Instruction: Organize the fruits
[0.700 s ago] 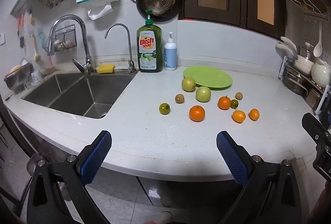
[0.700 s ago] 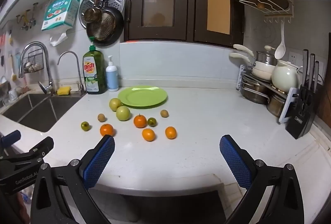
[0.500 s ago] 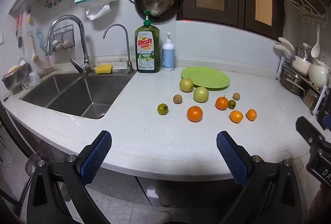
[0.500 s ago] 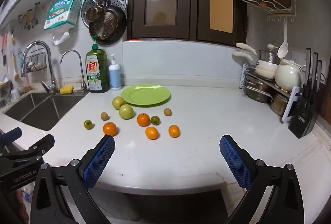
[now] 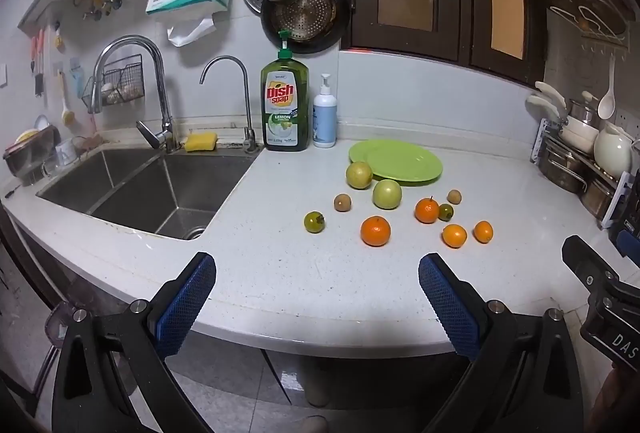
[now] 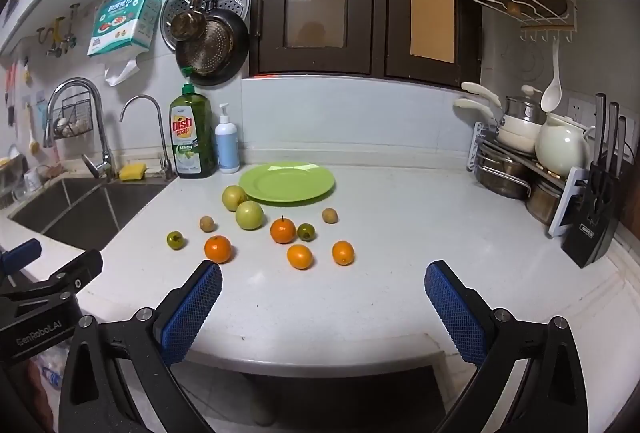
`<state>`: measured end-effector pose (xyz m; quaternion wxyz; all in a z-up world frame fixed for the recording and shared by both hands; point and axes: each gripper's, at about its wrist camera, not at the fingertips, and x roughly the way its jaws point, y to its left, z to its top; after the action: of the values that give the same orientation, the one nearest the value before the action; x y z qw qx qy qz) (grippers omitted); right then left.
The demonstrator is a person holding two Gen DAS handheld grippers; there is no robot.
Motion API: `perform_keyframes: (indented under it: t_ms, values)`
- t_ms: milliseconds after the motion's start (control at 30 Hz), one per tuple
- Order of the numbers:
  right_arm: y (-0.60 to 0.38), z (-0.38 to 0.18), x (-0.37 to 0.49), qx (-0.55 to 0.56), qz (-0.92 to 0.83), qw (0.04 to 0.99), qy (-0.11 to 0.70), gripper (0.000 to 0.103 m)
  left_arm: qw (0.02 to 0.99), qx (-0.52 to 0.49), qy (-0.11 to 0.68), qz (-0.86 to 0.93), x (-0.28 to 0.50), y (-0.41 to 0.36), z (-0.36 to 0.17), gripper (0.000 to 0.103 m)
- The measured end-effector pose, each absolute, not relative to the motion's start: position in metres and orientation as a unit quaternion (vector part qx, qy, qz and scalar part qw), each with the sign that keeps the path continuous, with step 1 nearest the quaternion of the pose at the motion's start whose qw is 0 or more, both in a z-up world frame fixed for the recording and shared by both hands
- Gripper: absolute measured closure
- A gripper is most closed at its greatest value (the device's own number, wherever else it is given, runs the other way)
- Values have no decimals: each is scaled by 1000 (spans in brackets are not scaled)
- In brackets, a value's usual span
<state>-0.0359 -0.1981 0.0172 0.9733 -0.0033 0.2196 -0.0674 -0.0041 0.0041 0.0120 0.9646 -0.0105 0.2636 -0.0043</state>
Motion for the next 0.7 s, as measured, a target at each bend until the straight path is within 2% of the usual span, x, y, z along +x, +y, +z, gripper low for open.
perform_keyframes:
  t_ms: [700]
  values:
    - [-201,19,-34,2,-65,973,222,1,965,-7,261,-10,-4,1,12,0]
